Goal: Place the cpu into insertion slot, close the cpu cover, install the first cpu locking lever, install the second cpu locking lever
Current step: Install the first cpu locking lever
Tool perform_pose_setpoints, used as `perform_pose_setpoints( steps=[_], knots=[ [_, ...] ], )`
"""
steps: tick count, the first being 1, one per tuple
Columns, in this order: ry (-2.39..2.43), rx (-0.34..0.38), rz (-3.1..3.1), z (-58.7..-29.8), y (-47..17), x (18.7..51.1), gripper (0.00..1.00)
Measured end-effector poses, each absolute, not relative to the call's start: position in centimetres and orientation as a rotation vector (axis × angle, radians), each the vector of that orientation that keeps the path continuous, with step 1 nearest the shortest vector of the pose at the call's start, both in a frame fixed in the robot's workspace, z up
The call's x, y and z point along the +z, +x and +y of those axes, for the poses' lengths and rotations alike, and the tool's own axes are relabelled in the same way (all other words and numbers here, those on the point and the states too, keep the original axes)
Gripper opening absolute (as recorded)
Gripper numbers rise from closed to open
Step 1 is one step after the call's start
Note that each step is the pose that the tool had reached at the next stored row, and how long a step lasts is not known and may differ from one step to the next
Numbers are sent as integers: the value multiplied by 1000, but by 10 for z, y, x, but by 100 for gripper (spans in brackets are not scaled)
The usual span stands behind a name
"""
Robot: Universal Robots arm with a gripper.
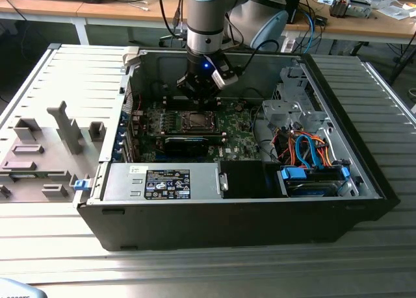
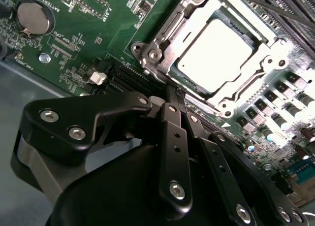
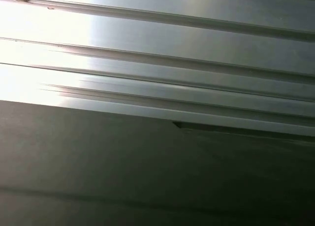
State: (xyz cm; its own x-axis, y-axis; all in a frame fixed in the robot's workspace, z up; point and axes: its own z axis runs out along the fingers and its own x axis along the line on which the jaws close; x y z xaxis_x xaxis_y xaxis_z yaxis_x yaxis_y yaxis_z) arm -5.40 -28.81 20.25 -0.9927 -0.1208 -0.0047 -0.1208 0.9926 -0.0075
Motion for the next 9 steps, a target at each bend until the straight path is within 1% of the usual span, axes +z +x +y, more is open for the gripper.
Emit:
perform_pose_setpoints(
  steps=[4,9],
  knots=[
    [-190,-11,3132,-288,-54,211,11],
    [-190,-11,3132,-291,-54,211,11]
  ],
)
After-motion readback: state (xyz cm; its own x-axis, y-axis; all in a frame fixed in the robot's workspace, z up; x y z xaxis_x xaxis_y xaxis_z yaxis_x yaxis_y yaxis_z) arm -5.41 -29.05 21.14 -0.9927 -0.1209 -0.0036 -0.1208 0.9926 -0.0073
